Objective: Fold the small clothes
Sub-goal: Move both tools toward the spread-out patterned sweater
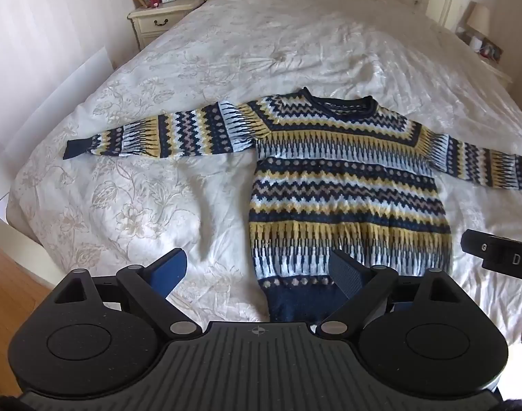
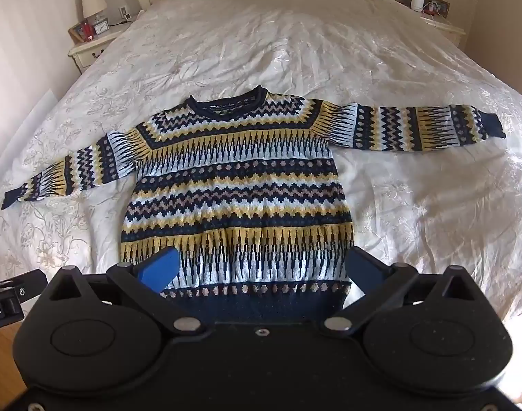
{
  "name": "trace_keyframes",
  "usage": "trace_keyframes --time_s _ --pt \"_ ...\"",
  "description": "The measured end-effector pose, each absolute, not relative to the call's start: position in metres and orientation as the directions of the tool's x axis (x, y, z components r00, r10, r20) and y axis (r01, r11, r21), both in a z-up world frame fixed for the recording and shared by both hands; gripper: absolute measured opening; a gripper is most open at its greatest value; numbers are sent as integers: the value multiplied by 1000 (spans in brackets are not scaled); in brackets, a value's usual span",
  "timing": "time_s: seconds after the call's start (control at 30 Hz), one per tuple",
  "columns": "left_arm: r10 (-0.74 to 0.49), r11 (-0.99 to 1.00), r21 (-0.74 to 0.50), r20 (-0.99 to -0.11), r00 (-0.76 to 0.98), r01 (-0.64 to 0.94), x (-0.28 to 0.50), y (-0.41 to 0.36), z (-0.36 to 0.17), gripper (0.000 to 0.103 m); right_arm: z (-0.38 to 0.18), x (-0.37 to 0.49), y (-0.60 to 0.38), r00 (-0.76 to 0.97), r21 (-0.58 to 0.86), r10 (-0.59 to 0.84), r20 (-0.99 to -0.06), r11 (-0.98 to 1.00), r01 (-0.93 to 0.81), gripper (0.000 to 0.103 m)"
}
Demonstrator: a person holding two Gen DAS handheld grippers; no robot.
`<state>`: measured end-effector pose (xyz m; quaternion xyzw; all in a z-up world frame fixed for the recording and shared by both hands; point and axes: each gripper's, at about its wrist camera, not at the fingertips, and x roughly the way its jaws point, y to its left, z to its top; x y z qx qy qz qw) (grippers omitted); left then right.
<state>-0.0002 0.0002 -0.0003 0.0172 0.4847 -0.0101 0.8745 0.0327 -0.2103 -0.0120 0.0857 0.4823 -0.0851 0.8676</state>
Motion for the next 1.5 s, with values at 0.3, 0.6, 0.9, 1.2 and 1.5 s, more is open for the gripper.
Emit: trace_keyframes --time_s 0.3,0.6,0.9,1.2,1.5 --pt "-8 999 11 -871 491 36 5 7 -9 90 -17 38 -209 488 48 -73 -870 972 232 102" --pt "6 999 28 -881 472 40 5 -4 -13 90 -19 38 -213 475 41 -81 -876 970 241 102" --pt "13 998 39 -885 465 47 6 -5 -16 90 -22 39 -212 461 45 -71 -885 971 236 102" --pt "15 998 44 -887 461 51 4 -5 -20 90 -24 38 -210 454 55 -60 -889 971 235 102" --pt "13 998 41 -889 457 53 2 -5 -22 90 -26 36 -208 446 63 -51 -893 969 237 102"
